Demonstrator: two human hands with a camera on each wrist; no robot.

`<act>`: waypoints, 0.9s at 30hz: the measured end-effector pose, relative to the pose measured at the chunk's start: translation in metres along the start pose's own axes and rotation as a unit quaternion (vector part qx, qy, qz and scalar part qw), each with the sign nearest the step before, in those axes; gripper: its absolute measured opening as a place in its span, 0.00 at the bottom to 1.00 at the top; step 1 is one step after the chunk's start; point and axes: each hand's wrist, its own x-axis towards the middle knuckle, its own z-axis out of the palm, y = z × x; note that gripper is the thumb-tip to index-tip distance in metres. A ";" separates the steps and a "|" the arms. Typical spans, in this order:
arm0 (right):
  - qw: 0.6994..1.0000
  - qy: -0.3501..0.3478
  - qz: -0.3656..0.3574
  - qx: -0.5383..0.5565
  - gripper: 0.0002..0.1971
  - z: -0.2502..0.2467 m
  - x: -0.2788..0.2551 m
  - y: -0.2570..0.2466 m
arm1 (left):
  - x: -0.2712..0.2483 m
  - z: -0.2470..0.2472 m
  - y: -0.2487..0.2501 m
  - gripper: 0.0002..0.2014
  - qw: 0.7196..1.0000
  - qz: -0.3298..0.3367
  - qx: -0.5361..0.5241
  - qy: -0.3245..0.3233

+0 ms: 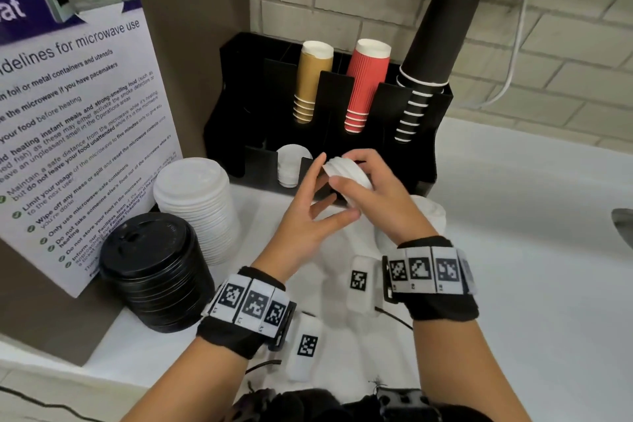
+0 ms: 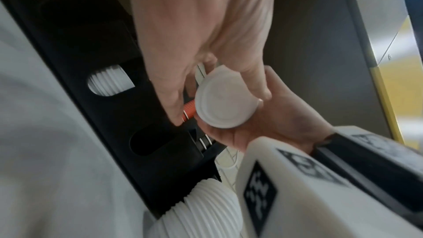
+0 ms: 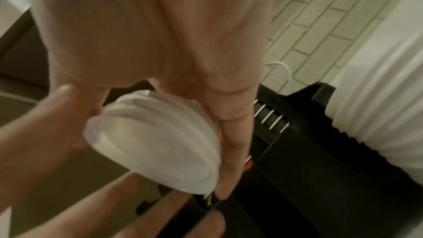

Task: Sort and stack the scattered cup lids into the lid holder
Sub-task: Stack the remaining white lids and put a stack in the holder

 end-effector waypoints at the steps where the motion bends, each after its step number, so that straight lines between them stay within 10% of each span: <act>1: 1.000 -0.012 -0.001 -0.010 0.19 0.004 0.000 0.000 | 0.000 -0.001 0.000 0.44 1.000 0.010 0.001 0.014; 27: 0.990 -0.132 -0.038 0.034 0.26 -0.011 0.001 -0.003 | -0.005 -0.020 0.005 0.44 0.999 0.006 0.024 0.030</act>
